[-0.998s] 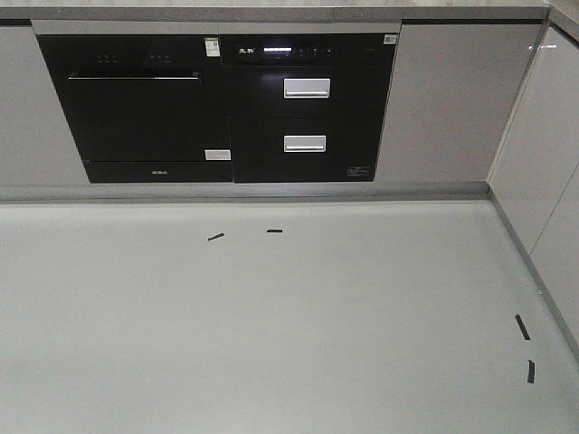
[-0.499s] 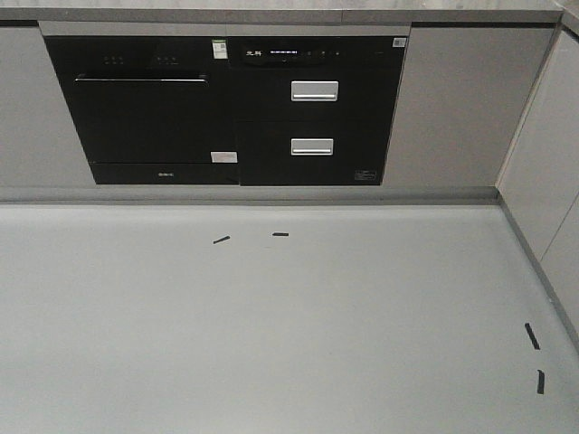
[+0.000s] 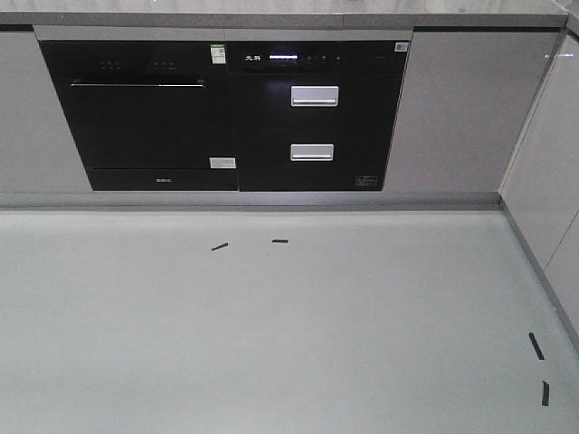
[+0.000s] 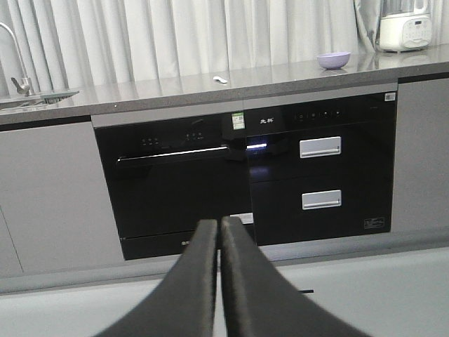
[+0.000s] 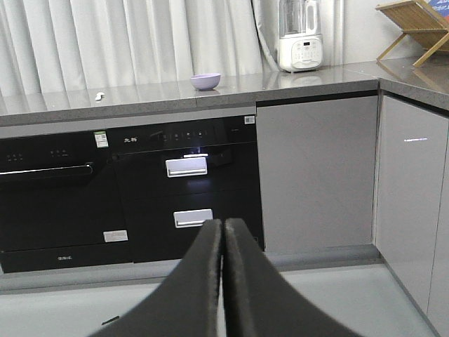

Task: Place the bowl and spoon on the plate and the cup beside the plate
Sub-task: 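Drive the base toward the countertop with the spoon and bowl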

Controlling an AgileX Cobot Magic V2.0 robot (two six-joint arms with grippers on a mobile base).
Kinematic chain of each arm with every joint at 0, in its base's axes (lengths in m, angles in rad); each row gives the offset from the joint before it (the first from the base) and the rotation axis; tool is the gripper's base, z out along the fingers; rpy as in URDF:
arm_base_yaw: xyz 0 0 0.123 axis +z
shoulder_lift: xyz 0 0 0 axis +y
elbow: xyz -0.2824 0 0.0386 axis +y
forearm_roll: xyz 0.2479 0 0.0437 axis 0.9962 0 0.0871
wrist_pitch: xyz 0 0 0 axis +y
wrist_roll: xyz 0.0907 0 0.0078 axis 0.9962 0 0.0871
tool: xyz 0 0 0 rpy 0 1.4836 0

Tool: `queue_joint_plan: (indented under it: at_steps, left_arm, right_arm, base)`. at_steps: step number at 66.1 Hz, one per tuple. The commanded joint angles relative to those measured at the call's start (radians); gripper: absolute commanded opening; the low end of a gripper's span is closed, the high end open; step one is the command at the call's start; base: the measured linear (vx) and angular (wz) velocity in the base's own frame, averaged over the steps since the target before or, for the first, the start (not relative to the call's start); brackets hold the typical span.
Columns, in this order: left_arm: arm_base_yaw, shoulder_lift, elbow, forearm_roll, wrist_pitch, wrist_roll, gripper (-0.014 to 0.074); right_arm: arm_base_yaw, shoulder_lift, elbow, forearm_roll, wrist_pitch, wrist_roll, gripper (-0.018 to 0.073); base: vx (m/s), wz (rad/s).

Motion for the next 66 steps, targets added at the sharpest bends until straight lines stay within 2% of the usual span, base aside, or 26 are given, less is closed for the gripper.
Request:
queue_joint_plan:
  at_steps: [1,66]
  left_arm:
    - [0.000,-0.015,0.030,-0.009,-0.069,-0.009,-0.0006]
    - [0.000,-0.015,0.030,-0.009,-0.069,-0.009,-0.0006]
  right_arm:
    - [-0.004,-0.014,0.016,-0.003,-0.077,0.001,-0.0005]
    - [-0.004,-0.014,0.016,-0.003,-0.076,0.001,-0.0005]
  base:
    - [0.10,-0.04]
    - [0.12,-0.03]
